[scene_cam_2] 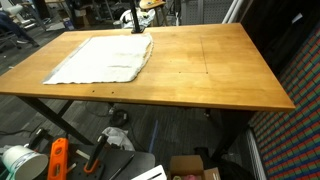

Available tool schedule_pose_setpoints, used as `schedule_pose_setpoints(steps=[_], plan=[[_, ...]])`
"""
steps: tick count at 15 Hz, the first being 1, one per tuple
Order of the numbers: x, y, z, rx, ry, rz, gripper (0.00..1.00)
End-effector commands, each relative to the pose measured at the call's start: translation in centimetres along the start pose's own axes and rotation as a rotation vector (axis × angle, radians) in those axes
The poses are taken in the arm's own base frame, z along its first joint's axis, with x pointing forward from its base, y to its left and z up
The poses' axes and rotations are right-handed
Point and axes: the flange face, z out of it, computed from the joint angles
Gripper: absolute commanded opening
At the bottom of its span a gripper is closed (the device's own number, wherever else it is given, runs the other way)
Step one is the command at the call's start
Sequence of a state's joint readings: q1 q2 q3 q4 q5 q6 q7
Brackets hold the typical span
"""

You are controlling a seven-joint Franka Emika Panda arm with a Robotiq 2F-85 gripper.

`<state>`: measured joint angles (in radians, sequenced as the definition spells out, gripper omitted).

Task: Fold the cloth

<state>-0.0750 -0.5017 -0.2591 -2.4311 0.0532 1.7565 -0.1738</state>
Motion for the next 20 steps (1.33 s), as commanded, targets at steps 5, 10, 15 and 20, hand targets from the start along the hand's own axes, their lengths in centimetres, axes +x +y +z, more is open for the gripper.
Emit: schedule_pose_setpoints(steps=[5,10,15,20], plan=[[4.6,-1.8,3.1,0.083,-0.151,-0.056,1.00],[10.9,-0.7,7.5,0.127,-0.141,0.015,1.00],[15.9,2.4,10.7,0.121,-0.064,0.072,1.00],[18.5,6.5,12.5,0.087,-0.067,0.109,1.00]])
